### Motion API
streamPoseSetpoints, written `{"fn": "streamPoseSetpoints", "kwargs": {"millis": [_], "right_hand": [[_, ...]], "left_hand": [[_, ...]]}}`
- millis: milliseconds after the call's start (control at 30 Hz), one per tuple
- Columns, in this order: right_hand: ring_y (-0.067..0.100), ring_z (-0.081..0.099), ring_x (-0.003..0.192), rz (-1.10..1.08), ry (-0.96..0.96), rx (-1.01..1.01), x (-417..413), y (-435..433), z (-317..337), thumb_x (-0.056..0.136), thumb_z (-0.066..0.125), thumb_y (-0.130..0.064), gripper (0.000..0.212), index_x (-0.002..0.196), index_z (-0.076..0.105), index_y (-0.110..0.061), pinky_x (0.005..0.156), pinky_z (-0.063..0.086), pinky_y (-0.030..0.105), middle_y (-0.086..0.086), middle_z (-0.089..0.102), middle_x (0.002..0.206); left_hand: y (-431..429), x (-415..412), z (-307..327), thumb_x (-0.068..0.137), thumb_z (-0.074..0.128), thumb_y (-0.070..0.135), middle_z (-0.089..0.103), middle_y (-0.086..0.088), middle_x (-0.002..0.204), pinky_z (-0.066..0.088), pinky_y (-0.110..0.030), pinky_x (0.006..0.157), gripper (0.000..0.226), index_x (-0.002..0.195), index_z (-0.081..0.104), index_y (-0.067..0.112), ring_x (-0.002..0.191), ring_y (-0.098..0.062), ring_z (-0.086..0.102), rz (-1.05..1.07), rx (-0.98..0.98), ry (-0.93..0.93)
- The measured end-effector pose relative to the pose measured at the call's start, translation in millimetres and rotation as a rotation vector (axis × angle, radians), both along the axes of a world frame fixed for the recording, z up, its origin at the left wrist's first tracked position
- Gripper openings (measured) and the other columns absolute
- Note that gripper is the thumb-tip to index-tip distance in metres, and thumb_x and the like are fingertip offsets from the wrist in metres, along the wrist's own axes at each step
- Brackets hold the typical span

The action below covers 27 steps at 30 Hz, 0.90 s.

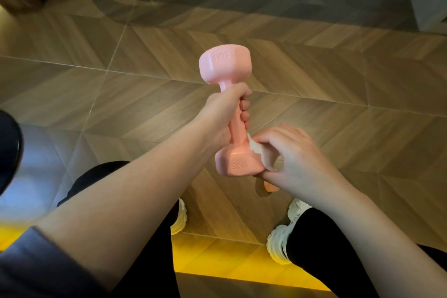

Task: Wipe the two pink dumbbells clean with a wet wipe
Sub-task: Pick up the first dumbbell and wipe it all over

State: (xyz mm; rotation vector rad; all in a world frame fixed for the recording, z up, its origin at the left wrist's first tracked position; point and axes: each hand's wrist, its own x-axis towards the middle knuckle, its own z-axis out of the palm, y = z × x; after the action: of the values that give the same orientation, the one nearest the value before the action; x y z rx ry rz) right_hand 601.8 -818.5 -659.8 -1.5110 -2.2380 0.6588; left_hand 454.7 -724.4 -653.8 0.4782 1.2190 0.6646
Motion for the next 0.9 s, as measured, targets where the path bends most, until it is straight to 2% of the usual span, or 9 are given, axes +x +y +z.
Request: {"fn": "streamPoseSetpoints", "kwargs": {"millis": [100,200,267,367,433,533,600,733,900], "right_hand": [[0.017,0.056,0.102,0.018,-0.003,-0.054,-2,-2,-1,0.067,0.082,-0.018,0.048,0.112,0.064,-0.014,0.093,0.04,0.032,-0.007,0.061,0.104],[0.021,0.055,0.116,0.046,-0.134,-0.189,-5,1,-3,0.075,0.079,-0.027,0.055,0.125,0.06,-0.017,0.107,0.036,0.039,0.0,0.064,0.12],[0.02,0.057,0.115,0.027,-0.175,-0.095,-4,-1,-2,0.069,0.084,-0.029,0.054,0.117,0.064,-0.017,0.112,0.03,0.036,-0.001,0.066,0.114],[0.014,0.056,0.104,-0.059,-0.075,0.043,-5,-6,1,0.061,0.088,-0.02,0.047,0.102,0.066,-0.013,0.104,0.026,0.026,-0.003,0.066,0.102],[0.012,0.052,0.104,-0.05,-0.035,0.011,-6,-5,2,0.066,0.086,-0.016,0.047,0.107,0.065,-0.013,0.097,0.029,0.022,-0.004,0.064,0.105],[0.019,0.055,0.115,0.037,-0.1,-0.144,-10,-1,0,0.077,0.079,-0.021,0.05,0.122,0.061,-0.015,0.102,0.036,0.031,-0.001,0.064,0.119],[0.022,0.058,0.111,0.044,-0.144,-0.091,-11,-2,-1,0.072,0.083,-0.021,0.05,0.117,0.063,-0.013,0.103,0.036,0.032,0.001,0.066,0.114],[0.02,0.057,0.094,-0.022,0.042,0.123,-11,-10,0,0.062,0.087,-0.005,0.044,0.101,0.066,-0.006,0.084,0.037,0.024,0.004,0.064,0.1],[0.021,0.057,0.111,0.099,0.196,0.185,-16,-13,0,0.079,0.067,0.005,0.043,0.121,0.062,-0.003,0.094,0.049,0.033,0.007,0.057,0.119]], "left_hand": [[-1,1,1,0.086,0.057,0.015,0.041,0.007,0.05,0.033,-0.02,0.045,0.025,0.067,0.044,0.022,0.039,-0.01,0.035,-0.02,0.017,-0.014],[-3,3,0,0.086,0.057,0.014,0.04,0.006,0.049,0.032,-0.022,0.046,0.026,0.065,0.045,0.021,0.039,-0.011,0.034,-0.054,0.064,0.019],[-2,3,0,0.086,0.057,0.013,0.04,0.005,0.049,0.033,-0.021,0.044,0.026,0.064,0.045,0.021,0.039,-0.011,0.034,-0.065,0.088,0.029],[2,1,3,0.085,0.056,0.013,0.04,0.006,0.05,0.033,-0.022,0.046,0.025,0.065,0.043,0.021,0.039,-0.011,0.034,-0.059,0.086,-0.003],[3,-1,3,0.085,0.055,0.014,0.04,0.006,0.05,0.032,-0.024,0.047,0.025,0.066,0.043,0.021,0.039,-0.011,0.034,-0.046,0.068,-0.01],[0,-1,1,0.086,0.056,0.013,0.04,0.005,0.049,0.032,-0.024,0.047,0.025,0.065,0.044,0.02,0.039,-0.011,0.034,-0.044,0.061,0.017],[-1,-1,1,0.086,0.057,0.012,0.04,0.005,0.048,0.032,-0.023,0.045,0.025,0.065,0.045,0.02,0.039,-0.011,0.034,-0.058,0.073,0.037],[2,-2,7,0.086,0.057,0.013,0.039,0.006,0.05,0.031,-0.022,0.046,0.025,0.066,0.044,0.021,0.039,-0.011,0.033,-0.054,0.057,-0.007],[2,-6,12,0.088,0.055,0.014,0.037,0.007,0.05,0.027,-0.024,0.048,0.027,0.067,0.04,0.021,0.039,-0.009,0.03,-0.029,-0.003,-0.069]]}}
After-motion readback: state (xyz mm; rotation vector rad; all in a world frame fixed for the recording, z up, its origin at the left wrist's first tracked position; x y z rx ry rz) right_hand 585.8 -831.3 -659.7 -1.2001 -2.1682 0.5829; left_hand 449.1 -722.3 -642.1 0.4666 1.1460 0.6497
